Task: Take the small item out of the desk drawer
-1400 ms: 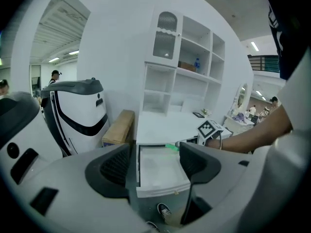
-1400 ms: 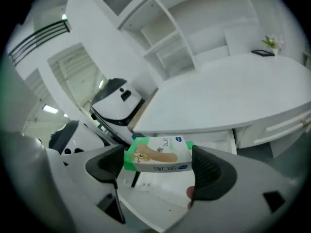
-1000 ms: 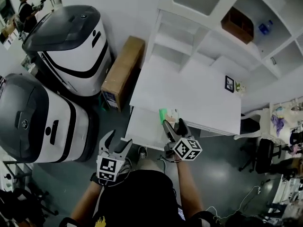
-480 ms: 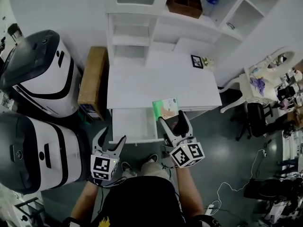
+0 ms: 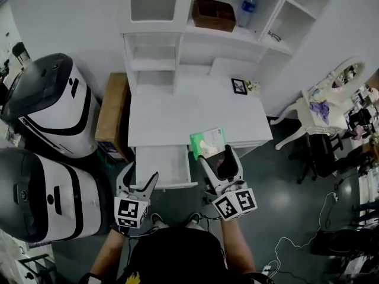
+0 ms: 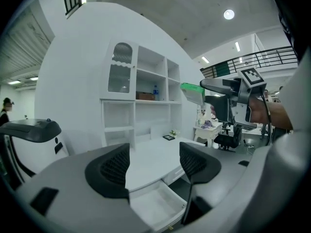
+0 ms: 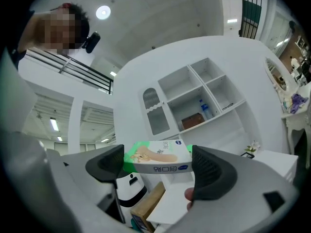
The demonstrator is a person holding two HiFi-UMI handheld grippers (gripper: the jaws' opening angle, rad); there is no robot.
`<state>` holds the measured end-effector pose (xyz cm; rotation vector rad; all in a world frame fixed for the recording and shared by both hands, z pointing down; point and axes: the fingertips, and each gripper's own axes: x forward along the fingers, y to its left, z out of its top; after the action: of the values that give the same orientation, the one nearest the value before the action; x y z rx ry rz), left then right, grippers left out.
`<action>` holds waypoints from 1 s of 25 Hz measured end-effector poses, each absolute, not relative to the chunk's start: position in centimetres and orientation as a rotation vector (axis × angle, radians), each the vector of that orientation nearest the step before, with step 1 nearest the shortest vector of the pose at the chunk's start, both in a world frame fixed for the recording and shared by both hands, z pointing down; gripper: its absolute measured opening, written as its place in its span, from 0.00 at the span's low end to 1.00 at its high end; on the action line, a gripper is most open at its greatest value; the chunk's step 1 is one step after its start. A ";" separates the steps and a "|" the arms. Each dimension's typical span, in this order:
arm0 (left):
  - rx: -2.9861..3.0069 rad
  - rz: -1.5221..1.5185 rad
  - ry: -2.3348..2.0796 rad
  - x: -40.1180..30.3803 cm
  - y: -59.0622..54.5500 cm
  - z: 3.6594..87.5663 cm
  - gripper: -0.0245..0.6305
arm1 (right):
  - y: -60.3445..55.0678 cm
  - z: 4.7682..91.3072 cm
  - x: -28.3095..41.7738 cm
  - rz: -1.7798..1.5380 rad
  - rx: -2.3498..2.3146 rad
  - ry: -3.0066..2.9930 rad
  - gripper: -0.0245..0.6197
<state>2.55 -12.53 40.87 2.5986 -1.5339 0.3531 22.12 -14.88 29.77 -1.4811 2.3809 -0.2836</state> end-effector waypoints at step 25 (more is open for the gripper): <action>2.592 0.313 -1.680 7.7 -13.0 37.0 0.54 | -15.0 26.1 27.0 -0.152 -1.355 2.448 0.74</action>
<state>7.67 -12.98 36.96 2.5916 -1.6799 0.3126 27.00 -15.01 26.09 -1.3552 2.4476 -0.1522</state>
